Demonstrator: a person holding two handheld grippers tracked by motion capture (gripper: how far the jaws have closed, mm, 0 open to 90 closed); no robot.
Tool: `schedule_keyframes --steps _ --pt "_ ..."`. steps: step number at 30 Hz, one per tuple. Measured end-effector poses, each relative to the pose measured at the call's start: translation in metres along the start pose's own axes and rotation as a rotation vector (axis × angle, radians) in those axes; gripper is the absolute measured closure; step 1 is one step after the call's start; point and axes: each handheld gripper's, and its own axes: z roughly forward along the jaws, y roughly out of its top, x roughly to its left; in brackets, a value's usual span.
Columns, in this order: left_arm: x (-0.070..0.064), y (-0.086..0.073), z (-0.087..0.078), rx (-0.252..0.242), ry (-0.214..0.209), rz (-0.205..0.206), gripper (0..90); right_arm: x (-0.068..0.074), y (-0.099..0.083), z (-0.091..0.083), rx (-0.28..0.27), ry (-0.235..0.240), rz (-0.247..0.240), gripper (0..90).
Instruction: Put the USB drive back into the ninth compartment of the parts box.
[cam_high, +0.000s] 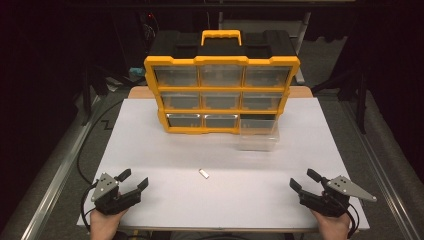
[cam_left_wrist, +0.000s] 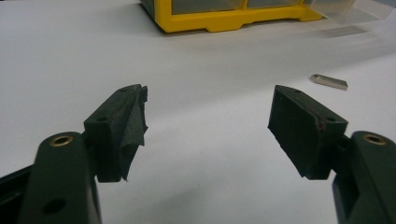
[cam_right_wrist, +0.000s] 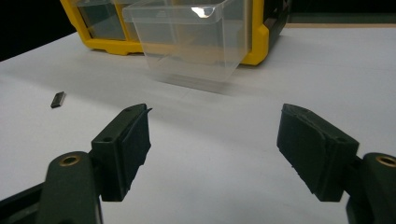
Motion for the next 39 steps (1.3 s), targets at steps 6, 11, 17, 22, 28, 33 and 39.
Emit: schedule_keyframes --steps 6,11,17,22,28,33,39 --pt "0.0 0.0 0.0 0.002 -0.001 0.0 28.3 0.004 0.001 0.005 0.004 0.014 -0.008 26.1" --pt "0.0 0.0 0.001 0.003 0.0 0.003 28.7 0.009 0.002 0.01 0.004 0.029 -0.017 26.0" --pt "0.0 0.0 0.001 0.007 0.0 0.004 28.7 0.013 0.003 0.014 0.011 0.045 -0.017 26.0" --pt "-0.001 0.0 0.001 0.008 0.0 0.008 28.7 0.017 0.004 0.019 0.018 0.056 -0.036 26.0" --pt "-0.001 0.0 0.001 0.006 0.0 0.008 28.9 0.023 0.005 0.024 0.021 0.071 -0.047 25.7" --pt "-0.001 0.0 0.001 0.008 -0.002 0.01 28.9 0.027 0.005 0.028 0.024 0.085 -0.048 25.6" --pt "-0.001 0.0 0.001 0.008 -0.003 0.01 29.0 0.035 0.006 0.036 0.029 0.1 -0.069 24.6"
